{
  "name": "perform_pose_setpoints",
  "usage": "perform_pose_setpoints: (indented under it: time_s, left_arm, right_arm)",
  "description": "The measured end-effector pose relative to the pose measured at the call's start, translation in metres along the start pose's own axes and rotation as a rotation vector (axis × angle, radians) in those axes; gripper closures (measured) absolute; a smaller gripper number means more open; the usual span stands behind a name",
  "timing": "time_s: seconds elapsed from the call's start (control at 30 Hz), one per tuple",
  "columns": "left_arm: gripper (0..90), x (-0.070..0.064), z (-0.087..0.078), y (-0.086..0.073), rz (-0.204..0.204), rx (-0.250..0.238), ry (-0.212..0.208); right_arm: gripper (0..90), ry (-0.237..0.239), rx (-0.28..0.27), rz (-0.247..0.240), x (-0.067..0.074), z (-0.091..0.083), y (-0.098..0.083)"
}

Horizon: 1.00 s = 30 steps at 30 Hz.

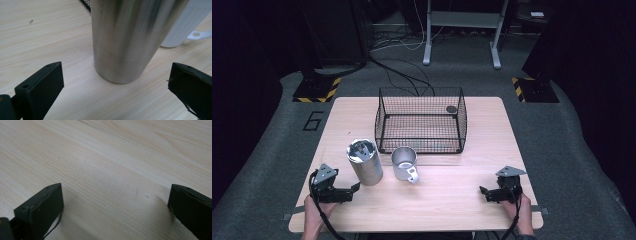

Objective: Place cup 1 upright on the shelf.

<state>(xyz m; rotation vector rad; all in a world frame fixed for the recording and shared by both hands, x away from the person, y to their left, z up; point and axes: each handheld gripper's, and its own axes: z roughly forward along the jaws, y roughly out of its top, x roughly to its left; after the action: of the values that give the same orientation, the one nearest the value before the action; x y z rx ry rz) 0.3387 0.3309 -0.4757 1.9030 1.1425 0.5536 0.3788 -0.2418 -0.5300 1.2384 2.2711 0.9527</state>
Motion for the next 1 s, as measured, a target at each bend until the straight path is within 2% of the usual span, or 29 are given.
perform_pose_setpoints:
  time_s: [0.13, 0.37, 0.53, 0.63, 0.77, 1.0]
  left_arm:
    - [0.1, -0.002, -0.001, 0.007, 0.008, -0.007, -0.011]
    - [0.0, -0.003, -0.003, 0.021, 0.009, -0.047, -0.021]
    - [0.0, -0.005, -0.005, 0.039, 0.023, -0.081, -0.036]
    - [0.0, -0.006, -0.005, 0.046, 0.031, -0.083, -0.052]
    - [0.0, -0.007, 0.001, 0.059, 0.040, -0.095, -0.053]
    - [0.0, -0.007, 0.010, 0.066, 0.028, -0.110, -0.066]
  right_arm:
    - [0.0, 0.001, -0.001, 0.002, 0.000, 0.000, 0.000]
    - [0.0, 0.001, -0.001, 0.002, 0.000, 0.000, 0.000]
    - [0.0, 0.000, 0.000, 0.001, 0.000, 0.000, 0.000]
    - [0.0, 0.000, 0.000, 0.001, 0.000, 0.000, 0.000]
    - [0.0, 0.000, -0.001, 0.003, 0.000, 0.000, 0.000]
    - [0.0, 0.000, -0.002, 0.004, 0.001, 0.000, 0.000]
